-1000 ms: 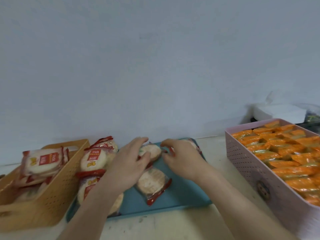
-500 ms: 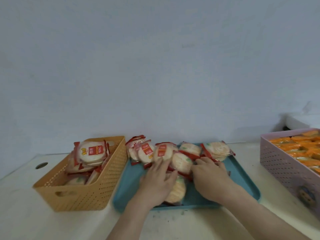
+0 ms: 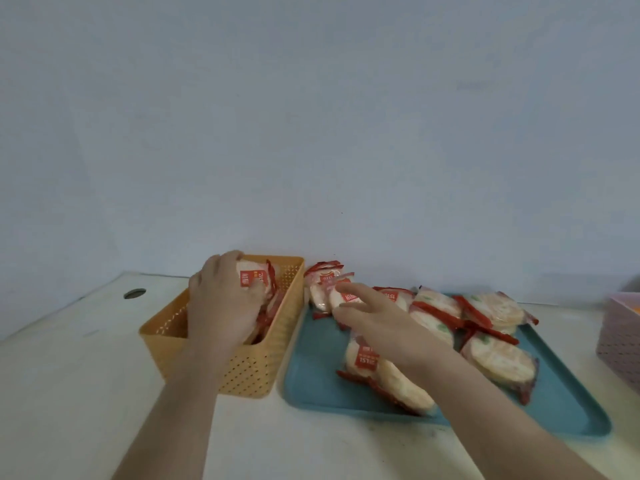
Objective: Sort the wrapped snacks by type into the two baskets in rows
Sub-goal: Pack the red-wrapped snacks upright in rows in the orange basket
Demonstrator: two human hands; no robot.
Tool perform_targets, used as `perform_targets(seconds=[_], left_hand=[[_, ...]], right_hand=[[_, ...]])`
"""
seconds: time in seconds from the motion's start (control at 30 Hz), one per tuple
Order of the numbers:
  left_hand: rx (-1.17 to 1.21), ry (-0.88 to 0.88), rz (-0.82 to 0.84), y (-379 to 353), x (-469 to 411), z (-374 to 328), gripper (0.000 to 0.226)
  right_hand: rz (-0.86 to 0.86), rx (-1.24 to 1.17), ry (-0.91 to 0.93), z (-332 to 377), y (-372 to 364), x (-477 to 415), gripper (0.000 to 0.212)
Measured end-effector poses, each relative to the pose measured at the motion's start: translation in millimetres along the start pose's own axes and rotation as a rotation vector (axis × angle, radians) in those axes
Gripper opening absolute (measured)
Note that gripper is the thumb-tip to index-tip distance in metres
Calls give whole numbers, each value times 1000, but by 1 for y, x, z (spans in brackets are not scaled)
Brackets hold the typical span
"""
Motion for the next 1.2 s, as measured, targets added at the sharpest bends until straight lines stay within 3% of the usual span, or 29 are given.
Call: perform_targets(seconds=[0.13,0.27,0.37,0.47,0.63,0.7,0.83,0.9,0.97,1.0,1.1,1.17,1.2], left_hand=[[4,147,149,-2,-6,38,50],[-46,126,175,-5,-9,42,59],[-55,115,202,-6,-11,46,59],[-22,94,180,4,-8,39,47],[-29,28,-141,71,-8,19,30],[-12,24,-169,90,-7,11,26],[276,-63,-157,105,2,-33,20],[392,-119,-264,109,10,-54,17],[337,-186,-377,99,21,-66,13],[296,-184,-322,79,24,-68,14],[233,-173,314,-46,49,-75,16],[265,-320,687,-111,94,-97,11],[227,-380,807,-132,115,-104,23]], right_hand=[[87,-37,-83,14,-39,-18,16],[298,-179,-196,20,-93,-27,41],[295,-79,-193,20,-106,-34,38],[167,21,-122,26,-97,-44,27],[-61,104,-80,26,-82,-45,22],[-124,107,-29,33,-73,-36,20],[-295,178,78,56,-10,2,23],[-372,273,57,55,34,25,23],[-416,299,-42,33,76,47,22],[-438,316,-99,21,96,57,22],[-546,449,-228,-16,150,98,22],[-581,452,-297,-38,174,128,20],[-590,430,-328,-50,182,141,20]])
Point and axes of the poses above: each hand's wrist, its own x-axis away from the middle knuckle, its own y-axis out of the back of the hand, z = x × y, the point moved 10 cm from there along -x, towards the middle knuckle, and after that the axes turned 14 degrees about x, right-handed, at the moved point
